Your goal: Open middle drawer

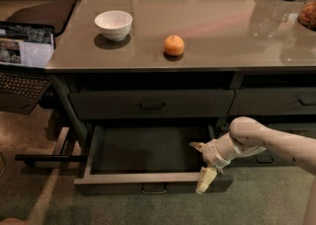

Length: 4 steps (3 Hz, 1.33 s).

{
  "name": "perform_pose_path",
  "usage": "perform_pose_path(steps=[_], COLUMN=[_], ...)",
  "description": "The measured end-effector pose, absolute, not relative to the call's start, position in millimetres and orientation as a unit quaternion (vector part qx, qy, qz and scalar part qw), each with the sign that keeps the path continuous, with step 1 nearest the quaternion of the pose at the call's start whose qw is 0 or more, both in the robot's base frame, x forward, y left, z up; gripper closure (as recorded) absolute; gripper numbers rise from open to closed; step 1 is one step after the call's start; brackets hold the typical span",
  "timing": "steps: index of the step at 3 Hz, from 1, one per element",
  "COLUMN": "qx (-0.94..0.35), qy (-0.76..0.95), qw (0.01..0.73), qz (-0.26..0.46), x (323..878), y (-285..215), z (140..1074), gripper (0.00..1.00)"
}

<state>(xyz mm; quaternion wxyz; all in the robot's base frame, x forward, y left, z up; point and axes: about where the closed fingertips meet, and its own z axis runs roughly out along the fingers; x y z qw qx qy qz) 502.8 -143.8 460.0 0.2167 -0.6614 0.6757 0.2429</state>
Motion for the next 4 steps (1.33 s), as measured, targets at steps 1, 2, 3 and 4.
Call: perform_pose_path(steps=[1,2,3,4], qx=[-0.653,-0.624,-0.590,-0.568], qy=[0.683,0.700,0.719,0.734], qw=[0.240,0.280,0.316,0.327], qz=[0.222,0.205,0.188,0.177], x=[515.9,534.6,552.5,567.9], y=[-142.5,-146.5,-153.0,-156.7], z=[476.3,486.1,488.9,479.7], gripper=[0.05,0.23,0.47,0.70])
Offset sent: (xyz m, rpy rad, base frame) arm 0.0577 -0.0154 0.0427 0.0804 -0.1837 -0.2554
